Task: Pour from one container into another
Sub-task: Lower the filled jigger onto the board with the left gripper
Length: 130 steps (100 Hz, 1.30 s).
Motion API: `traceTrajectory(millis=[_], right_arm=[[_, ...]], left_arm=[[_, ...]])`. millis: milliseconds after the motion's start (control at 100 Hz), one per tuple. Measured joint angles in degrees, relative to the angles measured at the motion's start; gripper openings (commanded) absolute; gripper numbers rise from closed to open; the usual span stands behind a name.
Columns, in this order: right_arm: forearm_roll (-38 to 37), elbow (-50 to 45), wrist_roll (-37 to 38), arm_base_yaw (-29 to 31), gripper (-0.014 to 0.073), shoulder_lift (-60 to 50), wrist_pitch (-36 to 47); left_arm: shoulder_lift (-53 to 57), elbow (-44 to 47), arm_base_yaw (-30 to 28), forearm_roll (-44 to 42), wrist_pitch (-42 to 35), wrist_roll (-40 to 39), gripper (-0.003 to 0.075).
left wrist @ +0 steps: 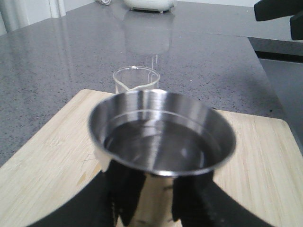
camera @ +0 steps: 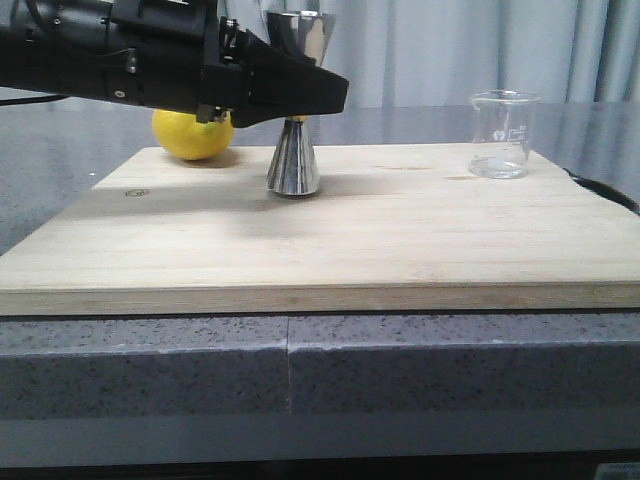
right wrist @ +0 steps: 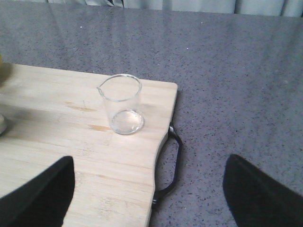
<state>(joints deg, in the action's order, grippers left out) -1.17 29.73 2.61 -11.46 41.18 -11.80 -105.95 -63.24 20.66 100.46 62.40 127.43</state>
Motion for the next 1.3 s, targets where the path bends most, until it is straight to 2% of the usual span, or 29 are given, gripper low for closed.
traceTrajectory(millis=[370,1300], right_arm=[[-0.5,0.0,-0.1,0.0,0.0579,0.0,0.1],[-1.1,0.0,-0.1,0.0,0.0579,0.0,2.5]], left_arm=[[0.0,-3.7,0.0,0.2,-1.9,0.1,0.0237],[-2.3,-3.7,0.0,0.2,-3.6,0.1,0.0237]])
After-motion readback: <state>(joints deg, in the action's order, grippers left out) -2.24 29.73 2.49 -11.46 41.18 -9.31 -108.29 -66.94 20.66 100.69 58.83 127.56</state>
